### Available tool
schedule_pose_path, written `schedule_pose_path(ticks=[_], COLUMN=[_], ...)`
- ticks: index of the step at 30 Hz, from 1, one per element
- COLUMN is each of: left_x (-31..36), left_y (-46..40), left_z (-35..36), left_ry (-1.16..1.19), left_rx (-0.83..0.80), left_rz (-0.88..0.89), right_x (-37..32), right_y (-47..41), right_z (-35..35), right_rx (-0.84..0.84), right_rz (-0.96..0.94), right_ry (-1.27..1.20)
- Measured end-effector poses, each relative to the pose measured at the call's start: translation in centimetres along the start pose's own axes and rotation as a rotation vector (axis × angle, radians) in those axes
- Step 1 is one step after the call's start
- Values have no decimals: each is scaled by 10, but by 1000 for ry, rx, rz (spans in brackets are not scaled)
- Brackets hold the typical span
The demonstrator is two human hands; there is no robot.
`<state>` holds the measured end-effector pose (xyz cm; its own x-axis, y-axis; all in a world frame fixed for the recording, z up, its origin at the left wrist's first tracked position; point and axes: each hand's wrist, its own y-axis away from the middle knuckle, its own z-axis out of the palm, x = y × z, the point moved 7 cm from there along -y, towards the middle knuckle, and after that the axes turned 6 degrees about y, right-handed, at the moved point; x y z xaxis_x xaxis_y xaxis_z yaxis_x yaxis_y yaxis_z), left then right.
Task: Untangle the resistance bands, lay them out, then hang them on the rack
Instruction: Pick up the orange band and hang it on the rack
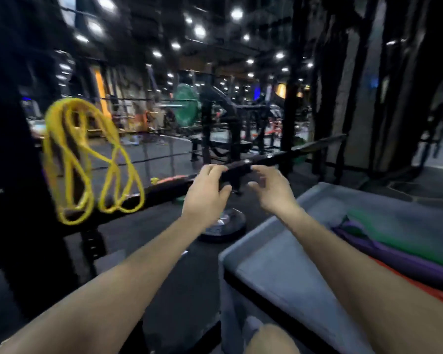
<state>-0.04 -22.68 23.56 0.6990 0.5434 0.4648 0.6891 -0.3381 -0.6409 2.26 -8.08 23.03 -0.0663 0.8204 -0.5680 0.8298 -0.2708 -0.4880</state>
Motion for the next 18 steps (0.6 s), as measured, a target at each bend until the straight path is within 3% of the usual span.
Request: schedule_pose_path(ticks=[8,18], left_x=[71,131], left_y=[2,45], left_z=[183,378], left_ry=[259,384], left_rx=[-281,-579], left_rz=[57,117], right_x=[183,368], right_y=[36,133], right_z=[-72,-126], right_rx=[72,65], right_rz=[294,633], right_ry=[189,366])
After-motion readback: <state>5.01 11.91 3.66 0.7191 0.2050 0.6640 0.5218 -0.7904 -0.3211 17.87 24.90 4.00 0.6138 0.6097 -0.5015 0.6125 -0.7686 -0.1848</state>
